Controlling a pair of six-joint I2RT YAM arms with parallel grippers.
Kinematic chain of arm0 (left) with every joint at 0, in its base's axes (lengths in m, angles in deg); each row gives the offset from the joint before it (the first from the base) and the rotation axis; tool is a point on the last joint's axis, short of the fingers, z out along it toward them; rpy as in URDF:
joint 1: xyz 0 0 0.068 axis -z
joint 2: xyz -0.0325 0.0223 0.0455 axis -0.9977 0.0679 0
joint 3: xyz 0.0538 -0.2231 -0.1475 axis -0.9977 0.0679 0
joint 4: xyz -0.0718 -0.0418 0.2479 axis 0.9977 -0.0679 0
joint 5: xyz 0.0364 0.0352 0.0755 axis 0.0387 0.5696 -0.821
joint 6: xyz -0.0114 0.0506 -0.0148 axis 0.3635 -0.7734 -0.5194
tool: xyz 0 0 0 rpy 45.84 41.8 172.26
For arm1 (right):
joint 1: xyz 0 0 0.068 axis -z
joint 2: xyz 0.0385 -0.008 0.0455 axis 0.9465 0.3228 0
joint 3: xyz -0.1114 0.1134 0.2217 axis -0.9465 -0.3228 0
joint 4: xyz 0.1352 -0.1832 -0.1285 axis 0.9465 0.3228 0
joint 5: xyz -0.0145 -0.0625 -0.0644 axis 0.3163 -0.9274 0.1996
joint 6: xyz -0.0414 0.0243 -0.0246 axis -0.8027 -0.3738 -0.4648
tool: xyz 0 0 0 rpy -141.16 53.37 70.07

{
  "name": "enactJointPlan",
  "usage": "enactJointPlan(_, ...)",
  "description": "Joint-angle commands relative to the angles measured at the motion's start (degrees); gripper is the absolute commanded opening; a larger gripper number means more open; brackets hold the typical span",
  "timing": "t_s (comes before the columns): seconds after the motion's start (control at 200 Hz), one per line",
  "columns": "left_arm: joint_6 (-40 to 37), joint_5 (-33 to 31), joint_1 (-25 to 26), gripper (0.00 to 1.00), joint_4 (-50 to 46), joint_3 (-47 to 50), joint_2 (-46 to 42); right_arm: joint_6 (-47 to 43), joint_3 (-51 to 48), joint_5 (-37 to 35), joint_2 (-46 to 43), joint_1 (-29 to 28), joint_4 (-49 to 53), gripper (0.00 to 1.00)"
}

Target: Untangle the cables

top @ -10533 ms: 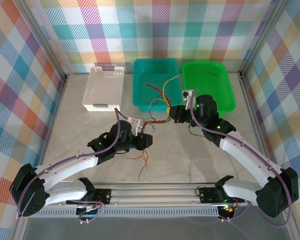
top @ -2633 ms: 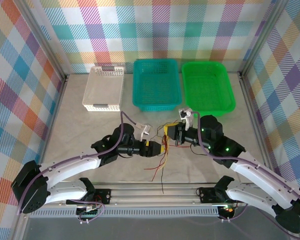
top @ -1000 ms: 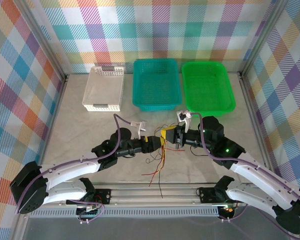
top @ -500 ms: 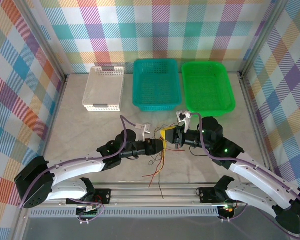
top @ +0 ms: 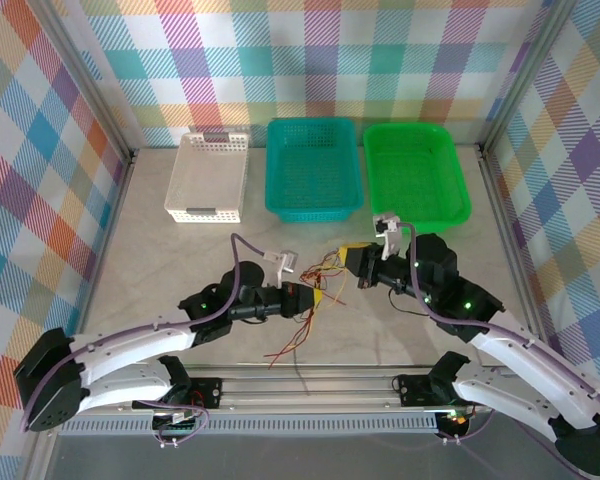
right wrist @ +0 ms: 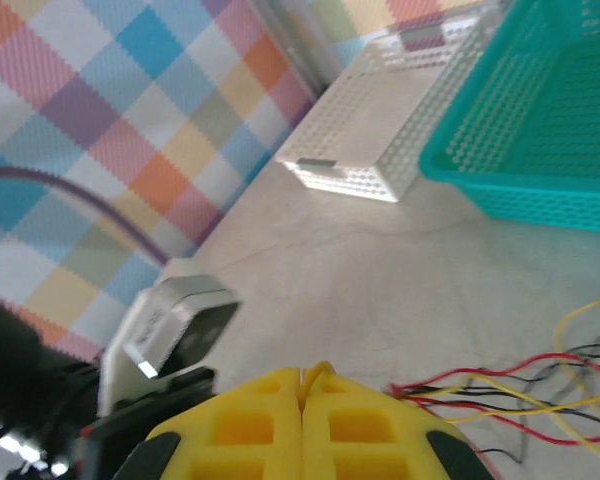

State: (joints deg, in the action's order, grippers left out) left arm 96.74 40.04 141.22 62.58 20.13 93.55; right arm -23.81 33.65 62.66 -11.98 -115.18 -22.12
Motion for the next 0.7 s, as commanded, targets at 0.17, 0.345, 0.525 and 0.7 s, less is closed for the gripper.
enactJointPlan(0.17,-9.6,1.6,0.1,0.0,-23.8,-2.4,-4.9,-1.9,13.3,-5.4,3.7,10.7,11.0,0.0)
enactJointPlan(0.345,-12.0,4.5,0.1,0.0,-29.5,-3.4,-2.4,-2.2,18.9,-1.0,7.2,16.2,13.2,0.0)
enactJointPlan(0.525,-12.1,2.8,0.1,0.0,-30.7,-3.6,-2.2,-3.7,24.1,-1.3,8.9,20.2,17.3,0.0)
enactJointPlan(0.7,-12.6,-3.5,-0.3,0.0,-34.4,-5.5,-2.7,-4.0,28.8,-0.9,9.1,24.6,20.5,0.0)
